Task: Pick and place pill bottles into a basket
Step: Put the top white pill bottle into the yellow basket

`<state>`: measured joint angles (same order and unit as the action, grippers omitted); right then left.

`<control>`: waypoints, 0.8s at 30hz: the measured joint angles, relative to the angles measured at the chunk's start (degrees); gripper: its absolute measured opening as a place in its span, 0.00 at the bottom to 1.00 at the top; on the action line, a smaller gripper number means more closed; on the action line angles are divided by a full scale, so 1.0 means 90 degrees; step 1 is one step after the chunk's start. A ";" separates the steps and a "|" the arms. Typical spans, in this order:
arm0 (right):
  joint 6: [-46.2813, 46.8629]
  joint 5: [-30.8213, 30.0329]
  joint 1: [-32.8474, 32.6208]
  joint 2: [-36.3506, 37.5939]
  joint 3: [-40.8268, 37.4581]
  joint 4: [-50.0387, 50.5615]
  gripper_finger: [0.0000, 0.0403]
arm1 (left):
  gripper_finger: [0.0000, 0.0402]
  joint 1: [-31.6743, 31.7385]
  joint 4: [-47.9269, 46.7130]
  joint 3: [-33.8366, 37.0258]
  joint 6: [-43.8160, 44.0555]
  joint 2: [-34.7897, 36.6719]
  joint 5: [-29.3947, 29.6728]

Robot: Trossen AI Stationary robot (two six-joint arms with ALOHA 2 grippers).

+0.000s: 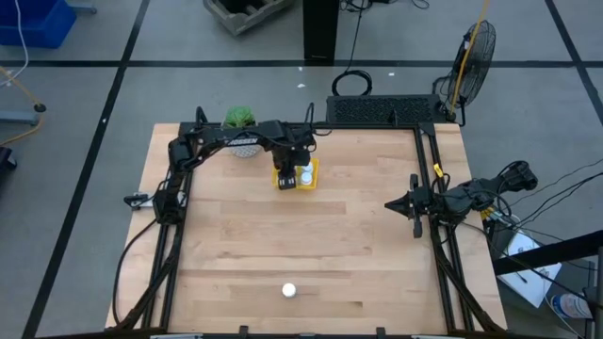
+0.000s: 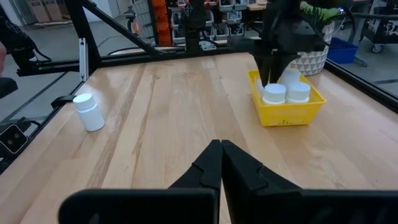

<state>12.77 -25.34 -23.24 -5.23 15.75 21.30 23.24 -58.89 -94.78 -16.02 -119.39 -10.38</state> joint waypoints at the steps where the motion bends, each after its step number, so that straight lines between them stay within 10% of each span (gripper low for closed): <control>1: -0.0002 0.0000 0.0000 0.0000 0.0000 0.0002 0.00 | 0.21 0.0000 -0.0083 -0.0003 -0.0064 0.0000 -0.0012; 24: -0.0002 0.0000 0.0002 0.0000 -0.0002 0.0000 0.00 | 0.25 0.0085 -0.0278 0.0404 -0.0683 0.0068 -0.0221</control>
<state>12.75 -25.34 -23.22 -5.23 15.73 21.30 24.01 -61.39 -91.14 -22.17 -118.78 -12.36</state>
